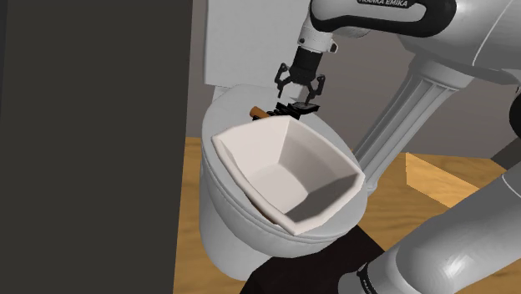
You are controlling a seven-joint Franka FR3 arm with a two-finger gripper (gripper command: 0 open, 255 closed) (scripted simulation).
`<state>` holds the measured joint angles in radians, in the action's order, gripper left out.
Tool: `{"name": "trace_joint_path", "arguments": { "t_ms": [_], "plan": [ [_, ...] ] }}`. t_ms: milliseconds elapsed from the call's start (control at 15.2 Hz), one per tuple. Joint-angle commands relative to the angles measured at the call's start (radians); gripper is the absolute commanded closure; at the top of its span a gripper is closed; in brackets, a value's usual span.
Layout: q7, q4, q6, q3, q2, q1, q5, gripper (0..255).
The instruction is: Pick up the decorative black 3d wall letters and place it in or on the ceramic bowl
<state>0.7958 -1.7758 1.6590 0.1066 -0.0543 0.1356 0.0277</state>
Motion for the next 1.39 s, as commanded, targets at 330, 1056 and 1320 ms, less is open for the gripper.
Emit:
{"name": "trace_joint_path", "arguments": {
  "t_ms": [330,1056,1320],
  "plan": [
    [0.015,-0.067,0.077,-0.003,0.014,0.004,0.002,0],
    [0.015,-0.075,0.084,-0.003,0.013,0.003,0.002,255],
    [0.016,-0.075,0.084,-0.003,0.013,0.003,0.002,255]
  ]
}}
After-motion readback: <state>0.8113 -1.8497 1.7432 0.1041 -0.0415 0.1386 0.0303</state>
